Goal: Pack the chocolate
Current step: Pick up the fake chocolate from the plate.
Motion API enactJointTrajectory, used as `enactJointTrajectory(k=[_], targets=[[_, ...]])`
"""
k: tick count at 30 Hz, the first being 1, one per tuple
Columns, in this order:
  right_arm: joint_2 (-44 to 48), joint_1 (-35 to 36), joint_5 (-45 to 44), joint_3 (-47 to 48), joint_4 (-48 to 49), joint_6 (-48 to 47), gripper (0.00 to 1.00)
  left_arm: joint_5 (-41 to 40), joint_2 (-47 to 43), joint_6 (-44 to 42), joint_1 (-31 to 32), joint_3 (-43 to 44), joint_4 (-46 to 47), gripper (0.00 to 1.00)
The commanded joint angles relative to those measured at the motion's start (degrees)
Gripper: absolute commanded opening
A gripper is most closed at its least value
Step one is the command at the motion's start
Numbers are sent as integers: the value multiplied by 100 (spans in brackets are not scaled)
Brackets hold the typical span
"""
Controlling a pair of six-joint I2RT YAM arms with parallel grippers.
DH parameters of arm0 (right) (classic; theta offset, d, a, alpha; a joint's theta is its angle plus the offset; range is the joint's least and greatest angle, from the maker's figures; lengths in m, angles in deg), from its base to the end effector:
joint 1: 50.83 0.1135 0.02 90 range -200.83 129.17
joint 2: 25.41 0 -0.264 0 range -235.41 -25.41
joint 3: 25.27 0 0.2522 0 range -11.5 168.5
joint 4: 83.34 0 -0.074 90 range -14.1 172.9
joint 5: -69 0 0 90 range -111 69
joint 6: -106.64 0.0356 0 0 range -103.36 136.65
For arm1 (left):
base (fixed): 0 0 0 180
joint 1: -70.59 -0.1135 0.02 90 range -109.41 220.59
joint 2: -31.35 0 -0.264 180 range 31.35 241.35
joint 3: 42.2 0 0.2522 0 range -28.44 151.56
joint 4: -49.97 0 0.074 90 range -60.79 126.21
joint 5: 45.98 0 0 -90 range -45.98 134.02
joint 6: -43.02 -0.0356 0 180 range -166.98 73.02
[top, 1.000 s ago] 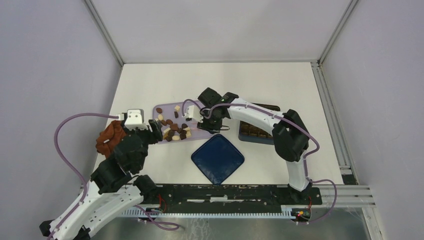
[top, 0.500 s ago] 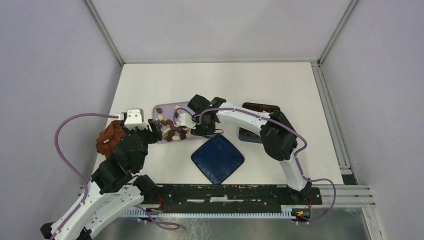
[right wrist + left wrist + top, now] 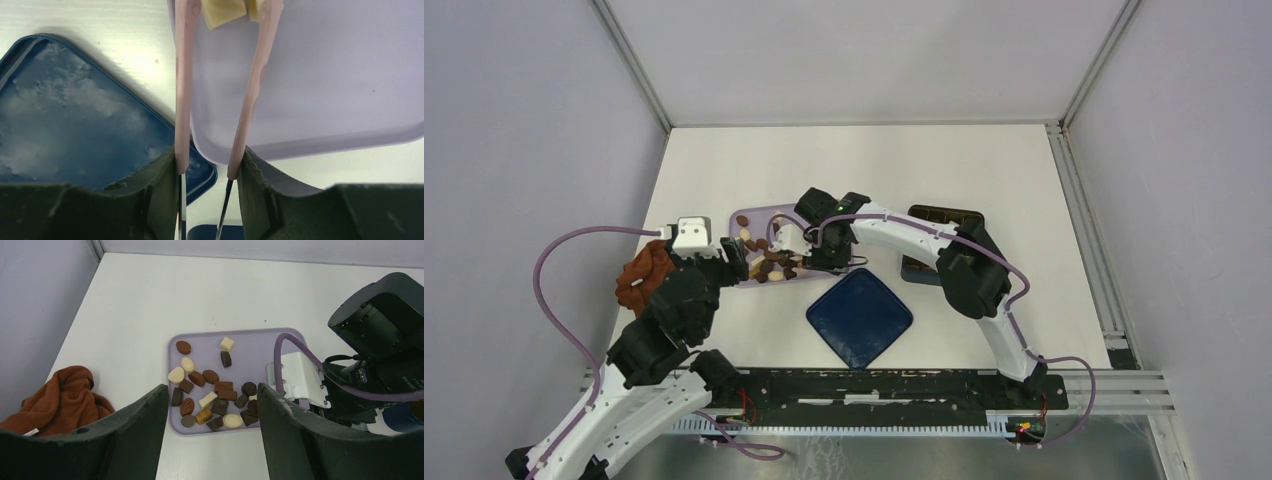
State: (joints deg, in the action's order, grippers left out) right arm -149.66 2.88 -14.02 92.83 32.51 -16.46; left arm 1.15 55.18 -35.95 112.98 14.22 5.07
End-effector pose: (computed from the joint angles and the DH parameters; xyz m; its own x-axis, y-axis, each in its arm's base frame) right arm 0.2665 0.3703 0.2018 -0.0166 -0.9385 -0.3449 -0.9948 0.0501 -0.0882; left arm 0.0819 -0.0420 0.3347 -0.1552 -0.0482 -0.9867 -0.0270 0.9986 -0.0446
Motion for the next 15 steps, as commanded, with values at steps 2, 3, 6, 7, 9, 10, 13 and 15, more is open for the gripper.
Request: enactJointTrajectory(k=[2,3,6,7,9,10,13,15], targets=[[-151,93,-83,372,-63,-13,48,86,-20,-266,-61,-44,275,71],[-170,96,-90,398,-67,-12,48,93,-18,-263,-68,-46,279,71],[-244,113,-135,477,-65,-16,48,119,-11,-267,-86,-40,284,71],[-272,121,-154,507,-64,-19,48,126,-11,-264,-90,-46,283,71],[-319,135,-175,565,-63,-19,48,140,-10,-272,-93,-46,292,71],[-342,136,-179,595,-67,-20,48,149,-10,-274,-103,-51,292,71],[-371,161,-245,631,-28,-14,47,161,-2,-279,-110,-55,301,71],[-389,173,-261,658,-24,-17,46,169,11,-285,-121,-55,301,71]])
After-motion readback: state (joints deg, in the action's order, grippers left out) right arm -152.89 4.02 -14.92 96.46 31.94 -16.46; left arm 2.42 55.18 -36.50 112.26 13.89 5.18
